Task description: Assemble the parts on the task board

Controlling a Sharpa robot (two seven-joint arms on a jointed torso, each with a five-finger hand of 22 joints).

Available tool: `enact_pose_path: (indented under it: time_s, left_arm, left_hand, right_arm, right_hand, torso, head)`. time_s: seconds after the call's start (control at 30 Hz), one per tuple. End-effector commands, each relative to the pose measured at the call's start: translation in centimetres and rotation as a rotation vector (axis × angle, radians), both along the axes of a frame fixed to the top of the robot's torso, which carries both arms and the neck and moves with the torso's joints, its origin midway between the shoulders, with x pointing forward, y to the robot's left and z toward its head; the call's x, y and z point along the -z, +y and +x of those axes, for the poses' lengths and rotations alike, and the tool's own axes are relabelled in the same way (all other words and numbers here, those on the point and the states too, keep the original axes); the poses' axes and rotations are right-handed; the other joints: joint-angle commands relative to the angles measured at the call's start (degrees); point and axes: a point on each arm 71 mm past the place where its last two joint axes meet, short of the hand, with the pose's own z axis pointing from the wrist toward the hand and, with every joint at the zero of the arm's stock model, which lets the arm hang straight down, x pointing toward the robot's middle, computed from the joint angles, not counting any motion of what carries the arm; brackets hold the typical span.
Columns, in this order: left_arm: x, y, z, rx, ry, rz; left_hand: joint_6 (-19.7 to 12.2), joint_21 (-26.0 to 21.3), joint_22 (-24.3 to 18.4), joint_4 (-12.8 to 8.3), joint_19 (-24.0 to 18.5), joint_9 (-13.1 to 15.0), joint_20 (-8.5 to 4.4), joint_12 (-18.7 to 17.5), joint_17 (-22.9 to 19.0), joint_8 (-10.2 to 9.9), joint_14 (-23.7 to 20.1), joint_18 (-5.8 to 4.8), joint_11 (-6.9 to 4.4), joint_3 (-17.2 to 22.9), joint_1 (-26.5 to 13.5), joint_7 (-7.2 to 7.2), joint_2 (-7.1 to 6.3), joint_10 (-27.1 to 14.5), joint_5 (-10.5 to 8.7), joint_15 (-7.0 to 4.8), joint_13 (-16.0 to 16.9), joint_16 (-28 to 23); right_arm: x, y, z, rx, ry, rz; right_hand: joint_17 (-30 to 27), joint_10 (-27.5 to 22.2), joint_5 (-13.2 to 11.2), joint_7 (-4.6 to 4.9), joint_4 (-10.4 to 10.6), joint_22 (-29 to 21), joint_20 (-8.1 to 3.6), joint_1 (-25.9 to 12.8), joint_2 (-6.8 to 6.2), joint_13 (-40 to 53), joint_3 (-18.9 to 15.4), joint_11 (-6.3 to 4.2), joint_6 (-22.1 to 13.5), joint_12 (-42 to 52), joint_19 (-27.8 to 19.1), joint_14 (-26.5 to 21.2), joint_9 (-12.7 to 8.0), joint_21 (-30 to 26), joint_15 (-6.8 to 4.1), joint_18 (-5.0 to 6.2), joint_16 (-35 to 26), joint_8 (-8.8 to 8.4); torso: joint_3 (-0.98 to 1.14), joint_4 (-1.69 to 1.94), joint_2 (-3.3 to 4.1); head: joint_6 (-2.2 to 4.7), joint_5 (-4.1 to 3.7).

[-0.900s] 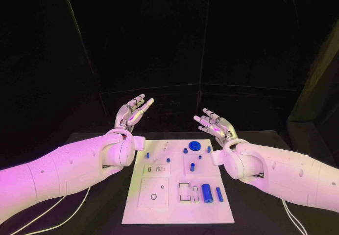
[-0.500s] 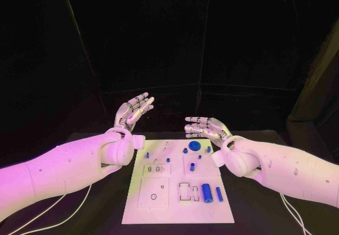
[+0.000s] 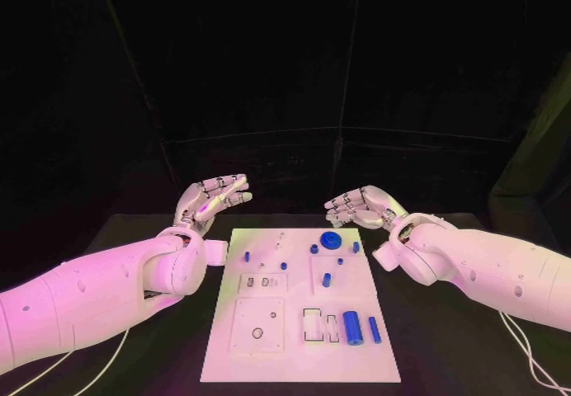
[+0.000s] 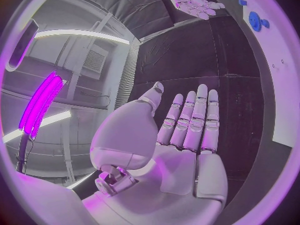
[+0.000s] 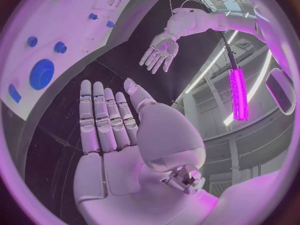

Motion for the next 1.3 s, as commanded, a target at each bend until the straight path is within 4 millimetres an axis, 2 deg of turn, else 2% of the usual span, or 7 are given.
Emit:
enact_pose_path:
  time_s: [0.03, 0.27, 0.47, 0.7, 0.83, 0.87, 1.3]
  left_arm:
    - [-0.8, -0.3, -0.6, 0.046, -0.093, 0.0]
    - [-1.3, -0.3, -2.1, 0.114, -0.1, 0.007]
    - [-1.6, -1.0, -3.4, 0.202, -0.118, 0.042]
    - [-1.7, -1.5, -4.3, 0.243, -0.112, 0.051]
    - [-1.6, -1.8, -4.6, 0.258, -0.109, 0.049]
    - [-1.6, -1.8, -4.7, 0.26, -0.108, 0.049]
    - [-1.5, -2.1, -4.8, 0.276, -0.088, 0.032]
  left_hand:
    - [6.1, 2.0, 0.3, -2.0, 6.1, 0.1, -1.69, 1.5, 0.5, 1.0, 7.3, 1.03, -2.29, 0.6, 1.5, 0.67, 0.18, 8.4, 0.13, -2.28, 0.3, 1.7]
    - [8.5, 2.6, 0.0, -2.8, 8.8, -0.1, -2.9, 1.1, 1.0, 0.9, 10.7, 0.96, -3.6, 1.4, 1.3, -0.54, 0.14, 12.3, 0.18, -3.58, 0.3, 1.8]
    - [8.7, 2.5, -0.2, -2.8, 9.1, -0.2, -3.02, 0.7, 1.1, 0.7, 10.9, 0.91, -3.64, 1.4, 0.9, -0.56, -0.19, 12.7, 0.16, -3.64, 0.2, 1.6]
    - [8.7, 2.3, -0.3, -2.9, 9.2, -0.2, -3.04, 0.2, 1.2, 0.4, 11.1, 0.89, -3.53, 1.2, 0.6, -0.46, -0.59, 12.6, 0.16, -3.61, 0.1, 1.4]
    - [8.2, 2.2, -0.5, -2.8, 9.5, -0.3, -2.97, -0.5, 1.3, -0.2, 11.4, 0.85, -3.14, 0.3, -0.4, -0.02, -1.32, 12.2, 0.14, -3.45, 0.0, 1.2]
    - [8.2, 2.1, -0.6, -2.7, 9.5, -0.3, -2.95, -0.7, 1.3, -0.3, 11.4, 0.84, -3.09, 0.2, -0.6, 0.02, -1.4, 12.1, 0.15, -3.42, 0.0, 1.1]
    - [8.1, 2.0, -0.7, -2.7, 9.5, -0.3, -2.9, -0.9, 1.3, -0.5, 11.4, 0.83, -3.0, -0.1, -0.8, 0.11, -1.44, 12.0, 0.15, -3.34, 0.0, 0.9]
  right_arm:
    - [-0.9, 0.2, 0.2, -0.028, -0.097, -0.169]
    - [-2.3, 1.6, 0.4, -0.088, -0.222, -0.44]
    - [-2.9, 2.9, 0.5, -0.11, -0.297, -0.655]
    - [-2.9, 3.8, 0.6, -0.122, -0.333, -0.823]
    - [-2.9, 4.1, 0.6, -0.131, -0.339, -0.882]
    - [-2.8, 4.1, 0.7, -0.133, -0.339, -0.891]
    - [-2.3, 4.6, 1.2, -0.15, -0.314, -0.972]
  right_hand:
    - [1.0, 7.7, -0.6, -1.44, -1.0, 3.0, -3.18, 0.8, -0.94, 0.1, 1.8, -2.09, 5.8, -0.9, 5.9, 10.0, 0.0, 6.6, -3.16, 0.53, 1.8, -0.15]
    - [3.4, 10.8, -1.2, -2.14, -0.9, 7.2, -5.31, 0.6, -2.45, 0.2, 2.8, -3.4, 7.5, -2.3, 8.7, 17.4, -0.1, 13.8, -5.07, 0.53, 4.2, -1.3]
    - [6.8, 10.1, -1.5, -2.68, -0.6, 10.7, -6.3, -0.8, -3.44, 0.2, 3.2, -3.93, 7.6, -2.4, 11.3, 23.1, -0.1, 19.9, -6.21, 0.64, 8.3, -2.65]
    - [13.0, 9.1, -1.6, -3.26, -0.3, 15.7, -6.79, -2.4, -4.37, 0.3, 4.2, -4.46, 7.5, -2.4, 12.0, 23.1, -0.1, 27.0, -6.63, 0.5, 18.1, -3.74]
    - [17.6, 7.7, -1.7, -3.41, -0.1, 31.2, -6.78, -2.6, -4.98, 0.4, 4.9, -4.46, 6.1, -2.0, 16.6, 22.6, -0.1, 39.2, -6.59, -1.53, 25.7, -3.75]
    - [18.3, 7.3, -1.8, -3.32, 0.0, 32.7, -6.66, -2.8, -5.14, 0.4, 4.9, -4.32, 6.0, -2.1, 16.7, 22.4, -0.1, 40.5, -6.62, -1.73, 26.8, -3.73]
    - [20.9, 4.5, -2.1, -3.24, 0.7, 37.5, -6.18, -2.5, -5.54, 0.4, 5.1, -3.81, 4.9, -2.1, 16.2, 20.9, -0.1, 44.7, -6.26, -2.16, 30.5, -3.75]
  torso:
    - [-0.24, 0.75, 1.72]
    - [-0.55, 1.21, 3.2]
    - [-0.72, 1.86, 4.21]
    - [-0.83, 2.29, 5.04]
    - [-0.83, 2.35, 5.48]
    - [-0.82, 2.36, 5.57]
    - [-0.61, 2.48, 6.18]
  head:
    - [0.46, -0.22]
    - [0.56, -0.76]
    - [0.64, -1.42]
    - [1.08, -1.89]
    - [1.43, -1.93]
    - [1.49, -1.9]
    - [1.46, -2.03]
